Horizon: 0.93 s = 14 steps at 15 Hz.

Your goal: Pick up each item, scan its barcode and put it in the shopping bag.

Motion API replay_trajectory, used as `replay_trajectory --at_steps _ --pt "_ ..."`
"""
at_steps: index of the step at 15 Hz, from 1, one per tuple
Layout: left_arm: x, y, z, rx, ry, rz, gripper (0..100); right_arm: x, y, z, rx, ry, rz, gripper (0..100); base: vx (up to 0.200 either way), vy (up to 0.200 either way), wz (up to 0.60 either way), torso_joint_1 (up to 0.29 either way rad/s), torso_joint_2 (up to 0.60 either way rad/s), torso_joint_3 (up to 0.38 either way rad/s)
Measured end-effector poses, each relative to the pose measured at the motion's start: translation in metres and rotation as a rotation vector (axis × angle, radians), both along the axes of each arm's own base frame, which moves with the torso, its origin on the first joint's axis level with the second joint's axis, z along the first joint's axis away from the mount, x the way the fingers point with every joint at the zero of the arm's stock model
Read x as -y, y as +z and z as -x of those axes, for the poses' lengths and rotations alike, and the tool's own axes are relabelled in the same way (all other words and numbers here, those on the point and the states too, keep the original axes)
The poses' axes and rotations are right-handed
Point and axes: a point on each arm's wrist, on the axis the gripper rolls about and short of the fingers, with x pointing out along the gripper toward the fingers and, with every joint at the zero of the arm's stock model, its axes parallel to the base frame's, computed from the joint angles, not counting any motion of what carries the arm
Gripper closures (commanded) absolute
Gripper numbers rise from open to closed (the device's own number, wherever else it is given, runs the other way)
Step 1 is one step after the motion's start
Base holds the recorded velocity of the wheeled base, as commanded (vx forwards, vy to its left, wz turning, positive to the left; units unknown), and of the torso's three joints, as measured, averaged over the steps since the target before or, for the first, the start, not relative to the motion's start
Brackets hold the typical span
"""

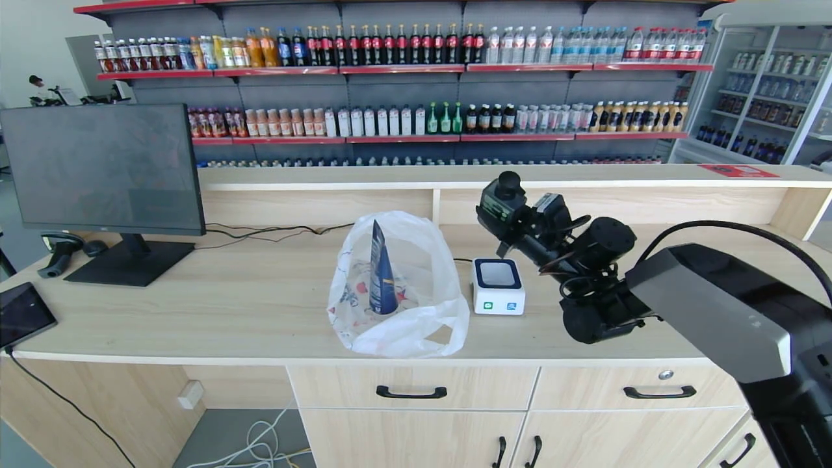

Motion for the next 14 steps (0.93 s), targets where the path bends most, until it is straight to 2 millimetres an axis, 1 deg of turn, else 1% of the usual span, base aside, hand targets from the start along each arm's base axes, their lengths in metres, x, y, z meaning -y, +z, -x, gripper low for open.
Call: replay_trajectory --at_steps 2,4,7,8,10,12,14 --pt "0.0 0.0 0.0 0.0 0.0 0.001 100 0.0 0.009 0.02 -0.098 -0.048 -0.068 100 0.0 0.0 0.0 0.0 0.0 0.0" --pt "0.0 0.0 0.0 0.0 0.001 0.002 100 0.0 0.009 0.047 -0.211 -0.086 -0.106 100 0.0 0.0 0.0 0.0 0.0 0.0" --pt "0.0 0.0 0.0 0.0 0.001 0.0 100 0.013 -0.007 0.1 -0.413 -0.135 -0.079 100 0.0 0.0 0.0 0.0 0.0 0.0" --pt "0.0 0.0 0.0 0.0 0.001 0.0 100 0.019 -0.009 0.118 -0.461 -0.148 -0.068 100 0.0 0.0 0.0 0.0 0.0 0.0" --pt "0.0 0.0 0.0 0.0 0.001 0.007 100 0.032 -0.002 0.141 -0.491 -0.175 -0.068 100 0.0 0.0 0.0 0.0 0.0 0.0" --pt "0.0 0.0 0.0 0.0 0.001 0.011 100 0.049 0.008 0.149 -0.476 -0.218 -0.086 100 0.0 0.0 0.0 0.0 0.0 0.0" --pt "0.0 0.0 0.0 0.0 0.002 0.014 100 0.075 0.017 0.147 -0.449 -0.295 -0.114 100 0.0 0.0 0.0 0.0 0.0 0.0"
